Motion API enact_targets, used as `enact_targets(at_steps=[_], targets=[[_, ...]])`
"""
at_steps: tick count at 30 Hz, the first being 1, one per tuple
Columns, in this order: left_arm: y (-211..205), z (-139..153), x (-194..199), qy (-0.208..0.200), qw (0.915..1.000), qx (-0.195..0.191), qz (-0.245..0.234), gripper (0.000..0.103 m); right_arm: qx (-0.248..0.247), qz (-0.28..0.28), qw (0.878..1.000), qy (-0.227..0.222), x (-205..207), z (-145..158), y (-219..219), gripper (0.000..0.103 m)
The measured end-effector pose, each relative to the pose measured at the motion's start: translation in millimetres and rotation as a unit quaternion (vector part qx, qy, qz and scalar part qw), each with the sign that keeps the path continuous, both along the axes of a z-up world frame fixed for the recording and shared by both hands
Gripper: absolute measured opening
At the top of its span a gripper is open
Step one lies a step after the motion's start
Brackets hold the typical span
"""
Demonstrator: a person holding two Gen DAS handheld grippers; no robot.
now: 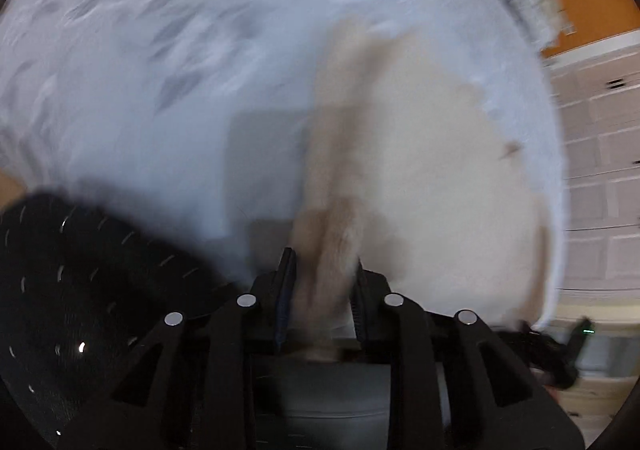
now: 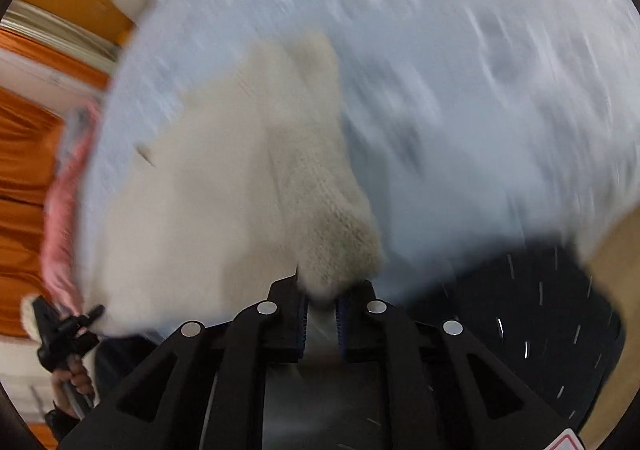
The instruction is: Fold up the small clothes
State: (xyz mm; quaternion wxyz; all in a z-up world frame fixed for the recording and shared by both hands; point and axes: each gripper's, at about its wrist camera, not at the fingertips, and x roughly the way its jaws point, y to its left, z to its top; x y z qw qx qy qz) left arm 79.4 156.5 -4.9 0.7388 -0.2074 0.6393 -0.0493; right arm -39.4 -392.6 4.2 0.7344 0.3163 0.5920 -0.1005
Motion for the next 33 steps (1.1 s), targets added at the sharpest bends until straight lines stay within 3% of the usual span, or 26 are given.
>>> enact_targets(at_steps=[2, 3, 5, 7, 10, 13, 14, 15, 16, 17, 18, 19, 20, 22, 24, 26, 28, 29, 30, 33], targets=[[4.3, 12.1, -4.2, -0.026, 0.9995, 0.001, 0.016, 0.031, -0.006, -0.008, 1.0, -0.013, -6.0, 10.3, -1.3, 0.014], [5.8, 24.8, -2.8, -0.049, 0.9985, -0.005, 0.023, 0.037, -0.025, -0.015, 0.999, -0.023, -4.7, 22.7, -3.2, 0.026], [4.3, 52.2, 8.8, -0.1, 0.9946, -0.003, 0.025, 0.071, -0.093, -0.013, 0.994, -0.056, 5.0, 55.3, -5.4, 0.045], [-5.2, 70.5, 33.8, -0.142, 0.9899, 0.004, 0.01, 0.087, -0.117, 0.0, 0.989, -0.089, 20.1, 73.0, -5.8, 0.06], [-30.6, 70.5, 82.2, -0.158, 0.9871, 0.013, -0.024, 0.089, -0.131, 0.039, 0.984, -0.117, 78.3, 76.1, -4.3, 0.065], [-58.7, 33.7, 133.4, -0.125, 0.9914, 0.021, -0.035, 0.089, -0.129, 0.043, 0.984, -0.111, 126.9, 47.6, -6.4, 0.065], [-62.8, 28.2, 132.2, -0.118, 0.9922, 0.028, -0.032, 0.089, -0.129, 0.041, 0.985, -0.103, 136.7, 39.8, -3.9, 0.065], [-66.1, 17.6, 138.2, -0.105, 0.9934, 0.037, -0.027, 0.087, -0.136, 0.039, 0.986, -0.09, 148.5, 30.7, -0.8, 0.065], [-68.7, 2.2, 145.9, -0.086, 0.9956, 0.028, -0.024, 0.073, -0.14, 0.039, 0.987, -0.071, 161.0, 16.2, -1.2, 0.064], [-67.7, -6.5, 147.0, -0.075, 0.9967, 0.011, -0.029, 0.036, -0.135, 0.041, 0.988, -0.058, 168.6, 9.9, 2.3, 0.058], [-68.2, -10.4, 148.8, -0.065, 0.9974, 0.001, -0.03, 0.026, -0.115, 0.052, 0.991, -0.048, 175.1, 2.9, 6.9, 0.023], [-66.2, -4.0, 147.5, -0.077, 0.9967, -0.01, -0.025, 0.016, -0.099, 0.064, 0.992, -0.046, 177.0, 1.7, 9.4, 0.009], [-62.1, 5.0, 143.5, -0.091, 0.9953, -0.013, -0.03, 0.011, -0.094, 0.084, 0.99, -0.068, 180.2, 12.0, 21.9, 0.008], [-56.9, 27.5, 141.2, -0.127, 0.9909, -0.004, -0.045, 0.007, -0.112, 0.101, 0.981, -0.122, 172.0, 42.7, 27.8, 0.008], [-47.3, 33.5, 144.4, -0.129, 0.9907, 0.002, -0.043, 0.007, -0.122, 0.071, 0.975, -0.17, 157.7, 76.2, 12.6, 0.007], [-42.2, 19.4, 152.6, -0.111, 0.9929, 0.017, -0.039, 0.007, -0.111, 0.023, 0.978, -0.177, 150.4, 72.3, -14.6, 0.007], [-43.9, -6.1, 158.0, -0.079, 0.9951, 0.036, -0.048, 0.007, -0.103, 0.019, 0.989, -0.102, 161.6, 23.2, -35.6, 0.007], [-48.4, -18.1, 158.4, -0.072, 0.995, 0.044, -0.053, 0.008, -0.091, 0.031, 0.994, -0.049, 167.7, -8.9, -38.8, 0.007], [-50.4, -17.4, 157.5, -0.082, 0.9941, 0.048, -0.052, 0.008, -0.087, 0.038, 0.995, -0.023, 169.8, -26.9, -38.9, 0.007], [-51.8, 6.3, 152.8, -0.091, 0.9938, 0.046, -0.043, 0.011, -0.106, 0.019, 0.993, -0.054, 167.3, -3.0, -35.4, 0.013]])
